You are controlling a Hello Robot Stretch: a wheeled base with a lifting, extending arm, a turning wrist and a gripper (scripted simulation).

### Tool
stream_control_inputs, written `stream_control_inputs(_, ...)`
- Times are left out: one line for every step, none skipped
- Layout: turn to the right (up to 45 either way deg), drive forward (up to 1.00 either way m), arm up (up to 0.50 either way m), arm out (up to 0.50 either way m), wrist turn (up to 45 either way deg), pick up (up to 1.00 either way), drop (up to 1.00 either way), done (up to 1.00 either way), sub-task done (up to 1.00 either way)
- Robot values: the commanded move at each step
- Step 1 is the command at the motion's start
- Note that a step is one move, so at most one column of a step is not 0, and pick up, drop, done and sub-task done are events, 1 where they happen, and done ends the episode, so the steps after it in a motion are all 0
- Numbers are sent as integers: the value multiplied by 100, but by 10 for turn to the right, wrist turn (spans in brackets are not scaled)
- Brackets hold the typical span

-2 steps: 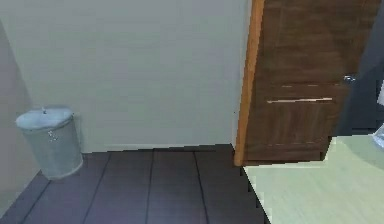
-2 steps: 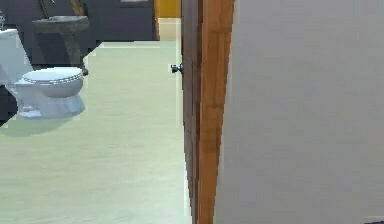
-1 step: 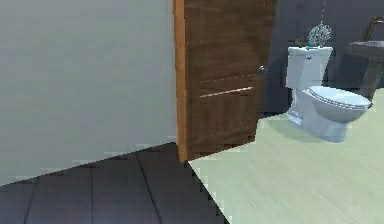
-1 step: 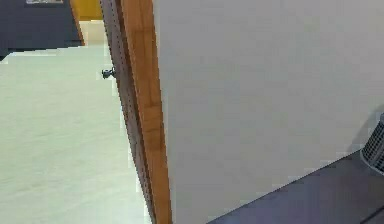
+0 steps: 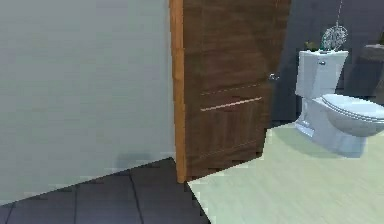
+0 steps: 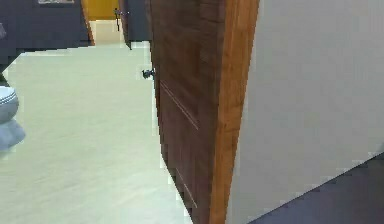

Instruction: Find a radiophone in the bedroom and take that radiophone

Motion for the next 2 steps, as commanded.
stream_control_inputs(390,0,0,0,0,0,0,0,0)
stream_control_inputs(0,35,0,0,0,0,0,0,0)
